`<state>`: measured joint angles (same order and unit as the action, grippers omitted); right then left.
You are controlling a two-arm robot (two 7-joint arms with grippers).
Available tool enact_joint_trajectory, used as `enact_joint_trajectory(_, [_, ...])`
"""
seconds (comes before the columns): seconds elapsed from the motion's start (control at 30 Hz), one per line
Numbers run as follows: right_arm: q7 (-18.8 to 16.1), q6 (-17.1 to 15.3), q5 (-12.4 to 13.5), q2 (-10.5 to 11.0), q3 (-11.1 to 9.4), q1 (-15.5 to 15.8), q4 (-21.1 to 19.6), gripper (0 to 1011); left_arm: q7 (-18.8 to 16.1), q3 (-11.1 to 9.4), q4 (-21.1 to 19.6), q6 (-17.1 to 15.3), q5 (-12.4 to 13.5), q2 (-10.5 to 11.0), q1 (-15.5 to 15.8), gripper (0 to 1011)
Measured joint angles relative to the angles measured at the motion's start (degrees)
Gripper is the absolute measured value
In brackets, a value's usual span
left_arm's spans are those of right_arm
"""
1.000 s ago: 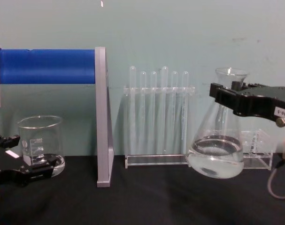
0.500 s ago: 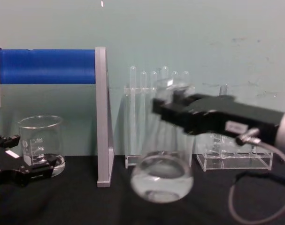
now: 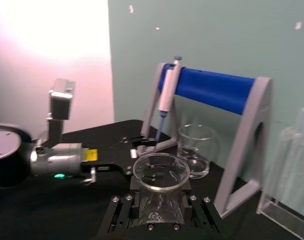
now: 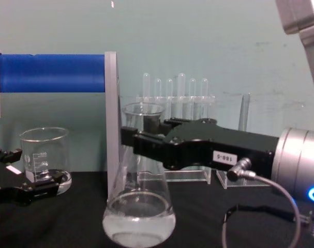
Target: Grasp the erlenmeyer flask with one hand, shake it three times, then place it back.
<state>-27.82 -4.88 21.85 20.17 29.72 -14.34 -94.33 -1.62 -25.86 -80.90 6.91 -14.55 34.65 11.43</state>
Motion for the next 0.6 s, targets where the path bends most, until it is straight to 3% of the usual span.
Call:
enact_joint_trajectory(0.2, [3.4,0.9,0.4,0.2,-2.1,0.7,0.1,448,0.0,0.0,0.0,0.0,0.0,0.0,0.0,1001])
enact_joint_trajectory(0.3, [7.0,1.2,0.1,0.4,-4.6,2.0,-0.6,449,0.0,0.0,0.0,0.0,0.0,0.0,0.0,1001])
enact_joint_trajectory(0.33, [7.0,1.2,0.1,0.4,-4.6,2.0,-0.6,449,0.0,0.0,0.0,0.0,0.0,0.0,0.0,1001])
enact_joint_trajectory(0.6, [15.9,0.7,-2.6,0.5,-11.4,6.2,-3.2,448,0.0,0.0,0.0,0.0,0.0,0.0,0.0,1001])
